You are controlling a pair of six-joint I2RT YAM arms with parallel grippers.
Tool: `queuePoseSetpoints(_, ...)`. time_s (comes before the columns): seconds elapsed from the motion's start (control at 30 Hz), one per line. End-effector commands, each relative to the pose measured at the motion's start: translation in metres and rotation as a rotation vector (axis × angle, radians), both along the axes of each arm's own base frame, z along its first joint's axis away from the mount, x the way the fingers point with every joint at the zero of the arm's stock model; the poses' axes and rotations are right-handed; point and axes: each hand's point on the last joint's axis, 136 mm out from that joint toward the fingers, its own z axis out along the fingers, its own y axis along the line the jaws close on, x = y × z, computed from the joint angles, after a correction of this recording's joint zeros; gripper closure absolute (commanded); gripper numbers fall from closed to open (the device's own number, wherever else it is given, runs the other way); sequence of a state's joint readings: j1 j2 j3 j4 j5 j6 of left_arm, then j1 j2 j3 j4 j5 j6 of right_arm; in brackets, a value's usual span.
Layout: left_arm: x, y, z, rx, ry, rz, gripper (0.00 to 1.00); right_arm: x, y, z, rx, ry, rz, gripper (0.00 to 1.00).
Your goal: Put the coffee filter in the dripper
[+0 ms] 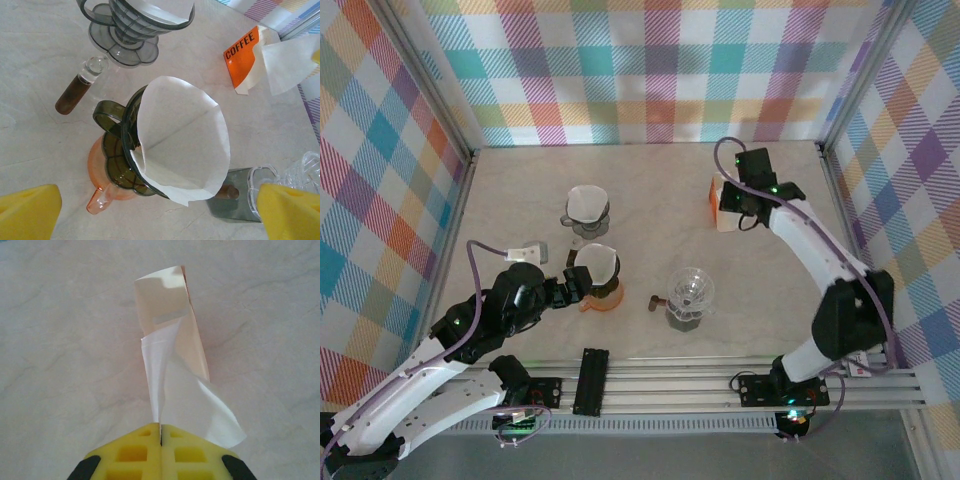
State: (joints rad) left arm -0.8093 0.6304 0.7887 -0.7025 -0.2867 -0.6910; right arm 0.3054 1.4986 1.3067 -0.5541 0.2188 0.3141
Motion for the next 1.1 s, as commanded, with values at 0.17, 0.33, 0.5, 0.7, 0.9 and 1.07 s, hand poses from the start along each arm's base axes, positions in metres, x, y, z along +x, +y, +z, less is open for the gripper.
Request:
queuePoseSetpoints(0.17,-0.001,-0.009,0.035,-0.06,-0.052,-0.046,0.0,-0.097,0.02,0.066,0.1,-0.087,0.143,1.0)
queuePoseSetpoints(0.33,-0.004,-0.011,0.044,-0.064,-0.059,-0.07,0.0,-0.156,0.029,0.081,0.15,-0.047,0.24,1.0)
queuePoseSetpoints(0.5,-0.004,-0.013,0.046,-0.064,-0.06,-0.083,0.0,-0.203,0.028,0.094,0.149,0.017,0.313,1.0)
queuePoseSetpoints(0.7,-0.003,-0.021,0.045,-0.07,-0.054,-0.107,0.0,-0.243,0.027,0.094,0.169,0.153,0.368,1.0)
queuePoseSetpoints(0.9,-0.003,-0.025,0.043,-0.075,-0.048,-0.123,0.0,-0.259,0.036,0.086,0.134,0.277,0.421,1.0)
queuePoseSetpoints(1.07,-0.003,-0.029,0.041,-0.087,-0.041,-0.138,0.0,-0.262,0.047,0.085,0.065,0.33,0.463,1.0)
